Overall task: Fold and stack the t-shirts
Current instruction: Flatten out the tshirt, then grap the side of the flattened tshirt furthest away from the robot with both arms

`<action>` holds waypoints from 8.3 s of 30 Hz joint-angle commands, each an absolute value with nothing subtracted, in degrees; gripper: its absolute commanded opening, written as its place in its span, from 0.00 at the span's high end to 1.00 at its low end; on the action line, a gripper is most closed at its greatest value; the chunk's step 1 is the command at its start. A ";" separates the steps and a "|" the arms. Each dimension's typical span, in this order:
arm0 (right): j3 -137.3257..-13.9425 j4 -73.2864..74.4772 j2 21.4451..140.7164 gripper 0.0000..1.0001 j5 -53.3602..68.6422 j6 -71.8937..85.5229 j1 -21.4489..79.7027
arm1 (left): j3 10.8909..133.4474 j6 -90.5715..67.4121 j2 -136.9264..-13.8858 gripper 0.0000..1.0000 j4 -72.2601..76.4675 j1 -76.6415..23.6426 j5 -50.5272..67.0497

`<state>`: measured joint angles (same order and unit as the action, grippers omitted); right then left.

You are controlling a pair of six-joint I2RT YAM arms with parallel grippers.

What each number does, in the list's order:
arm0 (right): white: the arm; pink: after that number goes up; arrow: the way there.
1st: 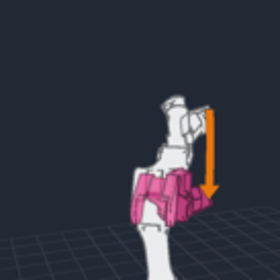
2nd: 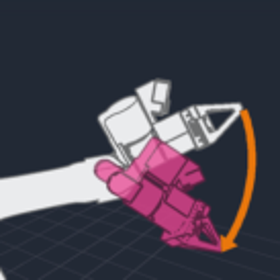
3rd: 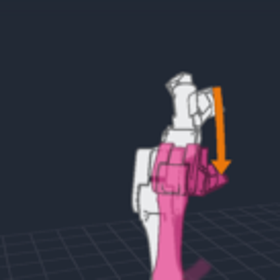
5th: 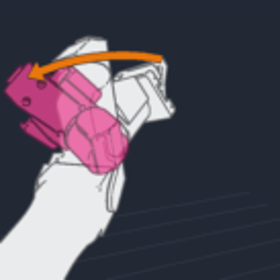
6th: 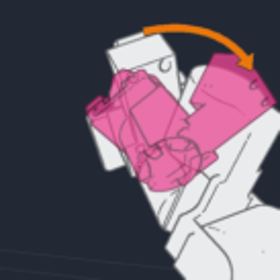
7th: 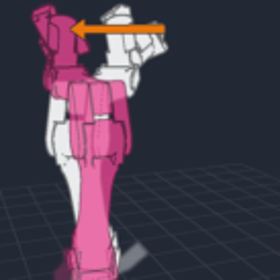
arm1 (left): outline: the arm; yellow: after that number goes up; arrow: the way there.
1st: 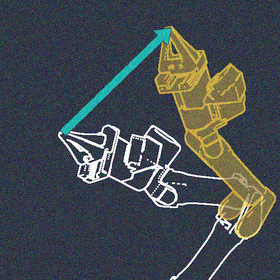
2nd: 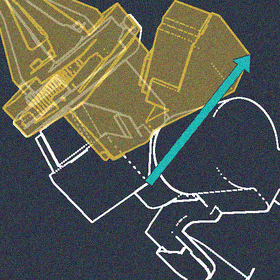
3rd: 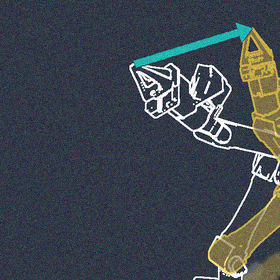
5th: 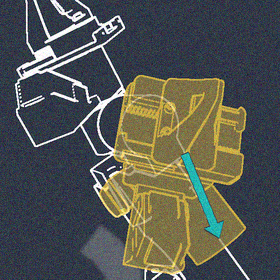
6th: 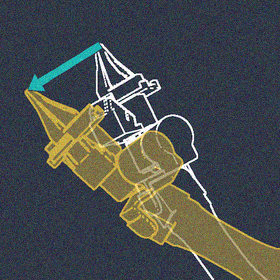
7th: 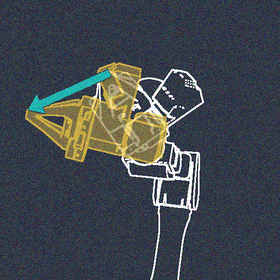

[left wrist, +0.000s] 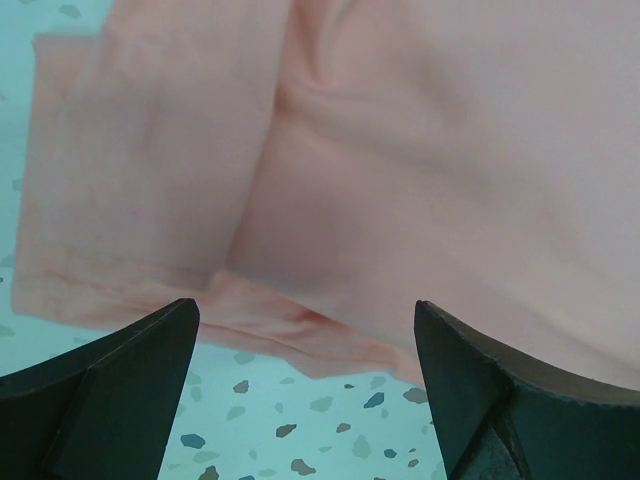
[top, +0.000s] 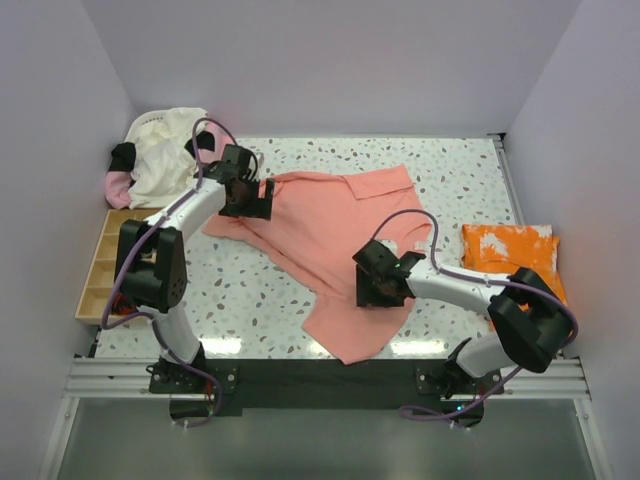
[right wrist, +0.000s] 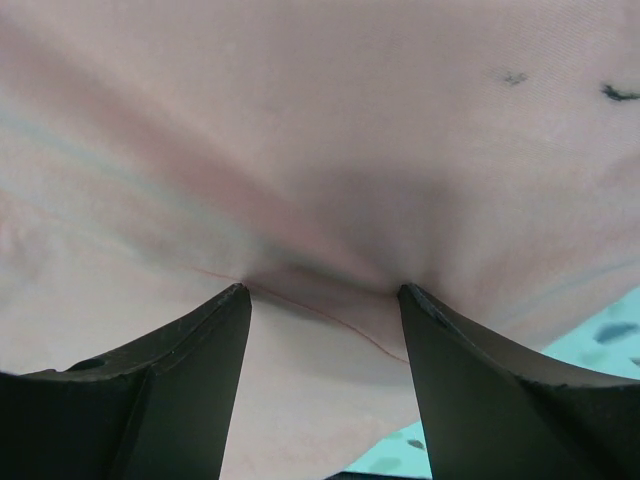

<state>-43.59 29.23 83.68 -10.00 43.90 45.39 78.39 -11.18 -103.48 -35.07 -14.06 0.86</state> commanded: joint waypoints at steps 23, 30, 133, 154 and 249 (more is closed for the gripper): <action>-49.39 42.19 81.74 0.29 -19.60 43.07 45.44 | 79.70 -13.01 -104.15 0.08 -32.52 -15.73 0.19; -50.27 41.40 82.88 0.28 -19.34 42.10 45.35 | 84.37 -12.39 -109.85 0.11 -34.45 -15.65 1.91; -70.93 33.58 95.89 0.34 -11.95 23.82 32.43 | 63.99 -26.72 -102.03 0.30 -14.24 -13.62 -6.07; -67.15 33.31 95.98 0.32 -11.60 21.18 28.48 | 32.79 -45.87 -78.68 0.30 -20.81 -13.62 -0.70; -101.33 31.46 122.51 0.28 3.60 27.07 -1.76 | 103.53 -19.34 -124.63 0.11 -19.07 -1.93 -5.53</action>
<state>-97.14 31.35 121.54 2.70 26.98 0.19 98.89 -23.31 -125.08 -24.23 -2.79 -0.69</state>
